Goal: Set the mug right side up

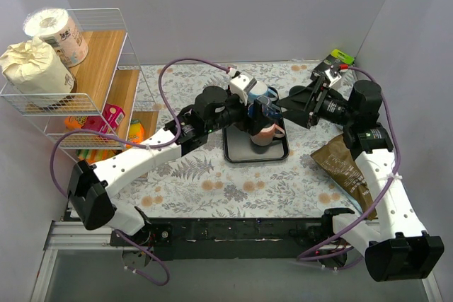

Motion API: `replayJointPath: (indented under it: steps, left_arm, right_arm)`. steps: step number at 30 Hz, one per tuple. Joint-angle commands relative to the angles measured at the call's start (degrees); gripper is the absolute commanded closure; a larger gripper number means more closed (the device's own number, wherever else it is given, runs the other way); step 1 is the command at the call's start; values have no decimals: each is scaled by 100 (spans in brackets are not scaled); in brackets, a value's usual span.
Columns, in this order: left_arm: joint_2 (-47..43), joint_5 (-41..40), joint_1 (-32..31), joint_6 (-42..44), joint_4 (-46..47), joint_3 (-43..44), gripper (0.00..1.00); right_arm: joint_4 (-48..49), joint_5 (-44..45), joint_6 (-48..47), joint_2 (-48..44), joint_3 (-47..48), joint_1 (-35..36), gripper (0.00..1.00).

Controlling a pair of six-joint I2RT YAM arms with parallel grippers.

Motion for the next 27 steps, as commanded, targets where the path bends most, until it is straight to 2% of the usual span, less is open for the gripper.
replayJointPath:
  steps: [1,11,21,27]
  left_arm:
    - [-710,-124,1,332,555,106,100]
    - [-1396,-335,-8,1395,1075,-298,100]
    - [-1589,-599,-8,1844,1673,-747,100]
    - [-1590,-652,-8,2090,1849,-870,100]
  right_arm:
    - [1420,-573,1372,-83,109,294,13]
    - [2669,-486,3043,-215,-216,452,16]
    - [2811,-222,3299,-179,-418,733,19]
    - [2969,146,3817,-188,-813,1076,21]
